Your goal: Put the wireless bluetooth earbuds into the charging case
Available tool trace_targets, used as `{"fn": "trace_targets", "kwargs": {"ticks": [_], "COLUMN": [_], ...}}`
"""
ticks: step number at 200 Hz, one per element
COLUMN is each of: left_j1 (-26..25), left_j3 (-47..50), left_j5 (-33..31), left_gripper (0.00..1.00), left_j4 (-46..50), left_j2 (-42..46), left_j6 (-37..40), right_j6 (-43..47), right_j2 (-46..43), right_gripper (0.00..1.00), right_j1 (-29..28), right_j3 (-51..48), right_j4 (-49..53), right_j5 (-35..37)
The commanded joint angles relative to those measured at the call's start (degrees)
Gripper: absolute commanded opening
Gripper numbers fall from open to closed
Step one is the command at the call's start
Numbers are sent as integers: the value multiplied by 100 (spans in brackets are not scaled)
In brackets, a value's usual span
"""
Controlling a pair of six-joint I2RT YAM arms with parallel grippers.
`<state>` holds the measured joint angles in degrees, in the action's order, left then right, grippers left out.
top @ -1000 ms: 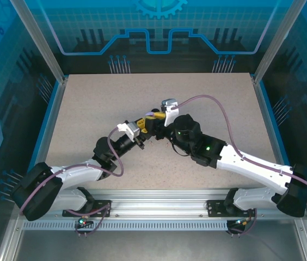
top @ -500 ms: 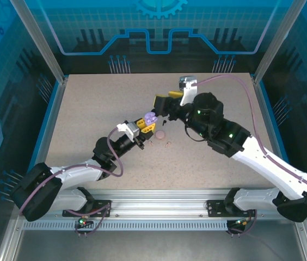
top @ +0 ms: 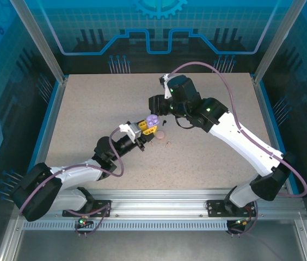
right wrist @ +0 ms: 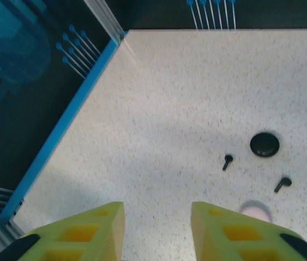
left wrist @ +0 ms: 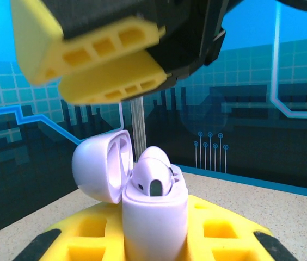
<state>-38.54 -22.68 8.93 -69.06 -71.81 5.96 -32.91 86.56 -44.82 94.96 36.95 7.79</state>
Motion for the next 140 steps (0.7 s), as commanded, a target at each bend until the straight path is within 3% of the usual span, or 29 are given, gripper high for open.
{"fn": "trace_targets", "kwargs": {"ticks": [1,81,140], "left_j1": [-43,-46,-46], "left_j3": [0,-88,-88], "left_j5": [131,-1,4], "left_gripper": [0,0,0], "left_j4": [-34,15,107], "left_j2": [184,194,295], "left_j6": [-4,2,81], "right_j6": [37,135,-239], "right_j2": [77,-360,-1479], "right_gripper": [32,15,14], "right_j1": [37,-432,-479], "right_j3": [199,-513,-1387], "right_j4": [409,638,220], "right_j5": [-341,-401,-16]}}
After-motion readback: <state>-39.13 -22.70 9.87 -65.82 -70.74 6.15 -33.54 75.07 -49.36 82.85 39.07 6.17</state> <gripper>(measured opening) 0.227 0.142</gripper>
